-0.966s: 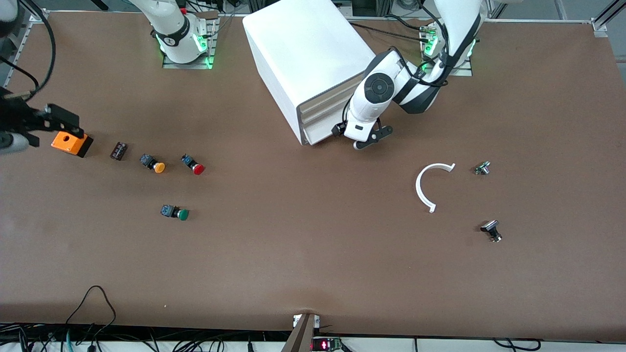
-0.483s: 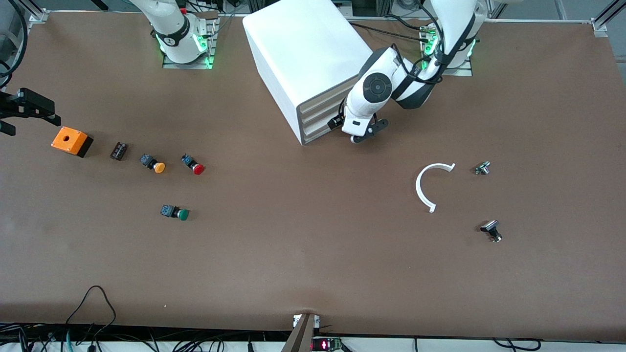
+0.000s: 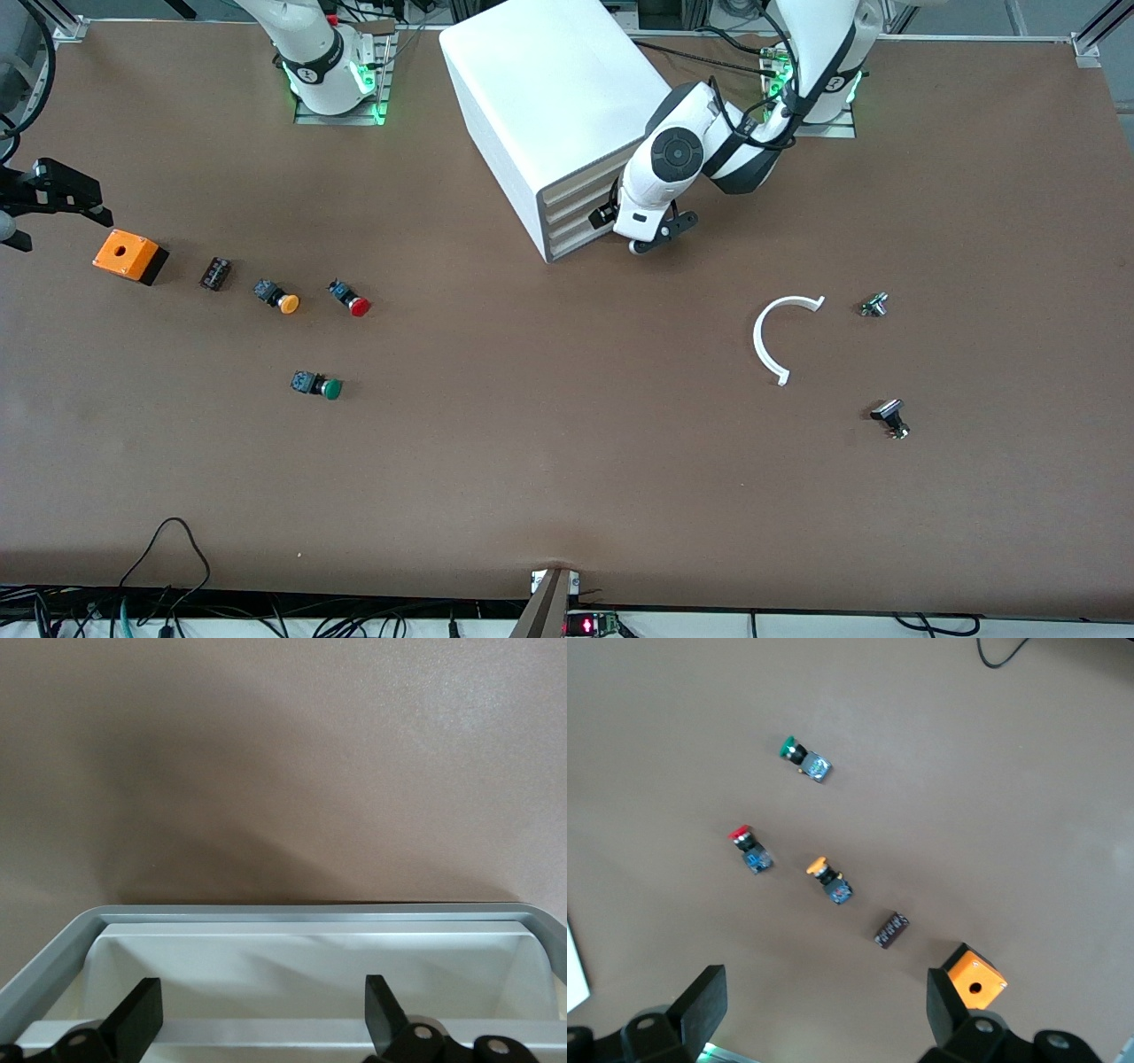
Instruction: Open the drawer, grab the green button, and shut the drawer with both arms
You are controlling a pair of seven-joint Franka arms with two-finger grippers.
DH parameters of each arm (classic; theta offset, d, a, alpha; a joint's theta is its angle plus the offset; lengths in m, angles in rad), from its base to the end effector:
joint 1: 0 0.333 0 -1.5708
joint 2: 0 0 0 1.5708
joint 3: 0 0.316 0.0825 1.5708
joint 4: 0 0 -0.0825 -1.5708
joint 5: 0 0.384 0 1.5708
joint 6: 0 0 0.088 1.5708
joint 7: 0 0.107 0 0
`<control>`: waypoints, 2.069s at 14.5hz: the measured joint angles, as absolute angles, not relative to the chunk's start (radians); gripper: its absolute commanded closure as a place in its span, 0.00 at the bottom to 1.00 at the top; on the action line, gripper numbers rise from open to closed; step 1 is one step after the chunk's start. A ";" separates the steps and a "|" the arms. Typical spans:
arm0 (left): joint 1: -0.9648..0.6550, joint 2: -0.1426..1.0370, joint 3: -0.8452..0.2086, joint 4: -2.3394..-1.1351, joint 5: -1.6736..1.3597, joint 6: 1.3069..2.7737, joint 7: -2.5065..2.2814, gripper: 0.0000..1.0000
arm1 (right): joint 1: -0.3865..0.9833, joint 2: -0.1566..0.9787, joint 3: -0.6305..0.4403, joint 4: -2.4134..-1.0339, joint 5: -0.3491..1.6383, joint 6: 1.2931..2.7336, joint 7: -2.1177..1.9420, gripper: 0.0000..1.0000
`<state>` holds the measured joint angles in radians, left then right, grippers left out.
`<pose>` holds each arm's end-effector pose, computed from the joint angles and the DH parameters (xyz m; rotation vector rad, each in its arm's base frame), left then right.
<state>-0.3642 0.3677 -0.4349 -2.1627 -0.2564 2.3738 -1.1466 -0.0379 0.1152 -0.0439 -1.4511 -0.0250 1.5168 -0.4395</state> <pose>0.3826 -0.3992 0.2309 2.9112 0.8389 -0.5196 0.5824 -0.0490 0.6105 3.0744 0.5549 -0.0866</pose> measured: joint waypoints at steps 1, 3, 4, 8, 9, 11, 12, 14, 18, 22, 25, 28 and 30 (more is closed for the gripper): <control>-0.363 0.368 -0.435 -2.162 -0.256 2.374 -1.147 0.00 | -0.038 0.115 -0.043 -1.451 -0.052 1.515 -0.442 0.00; -0.347 0.366 -0.438 -2.161 -0.257 2.374 -1.148 0.00 | -0.038 0.115 -0.043 -1.451 -0.072 1.487 -0.444 0.00; -0.322 0.362 -0.435 -2.157 -0.257 2.376 -1.148 0.00 | -0.038 0.114 -0.043 -1.451 -0.075 1.467 -0.444 0.00; -0.221 0.334 -0.367 -2.088 -0.211 2.360 -1.016 0.00 | -0.037 0.095 -0.048 -1.449 -0.088 1.434 -0.445 0.00; -0.217 0.322 -0.342 -2.058 -0.129 2.341 -0.989 0.00 | -0.037 0.080 -0.060 -1.448 -0.088 1.428 -0.446 0.00; -0.211 0.297 -0.304 -1.966 0.029 2.222 -0.960 0.00 | -0.038 0.042 -0.080 -1.448 -0.088 1.387 -0.469 0.00; -0.206 0.284 -0.295 -1.913 0.069 2.141 -0.938 0.00 | -0.038 0.028 -0.083 -1.449 -0.088 1.373 -0.477 0.00; -0.193 0.253 -0.280 -1.844 0.094 2.023 -0.837 0.00 | -0.037 0.023 -0.083 -1.452 -0.085 1.369 -0.478 0.00; -0.071 0.120 -0.266 -1.809 0.095 1.835 -0.542 0.00 | -0.037 0.014 -0.081 -1.505 -0.053 1.454 -0.477 0.00; 0.009 -0.064 -0.209 -1.804 0.054 1.665 -0.246 0.00 | -0.037 -0.056 -0.081 -1.608 -0.050 1.533 -0.468 0.00; 0.026 -0.121 -0.143 -1.801 0.051 1.639 -0.104 0.00 | -0.037 -0.072 -0.081 -1.626 -0.050 1.533 -0.468 0.00; 0.029 -0.112 -0.080 -1.789 0.035 1.630 -0.064 0.00 | -0.037 -0.071 -0.081 -1.639 -0.050 1.532 -0.467 0.00; 0.029 -0.096 -0.078 -1.768 0.031 1.627 -0.071 0.00 | -0.037 -0.071 -0.080 -1.643 -0.050 1.532 -0.464 0.00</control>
<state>0.0286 -0.0963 -0.0779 -1.7678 0.0313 1.6274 -0.0706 -0.0370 -0.0708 -0.0802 -1.6428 -0.0498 1.5316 -0.4644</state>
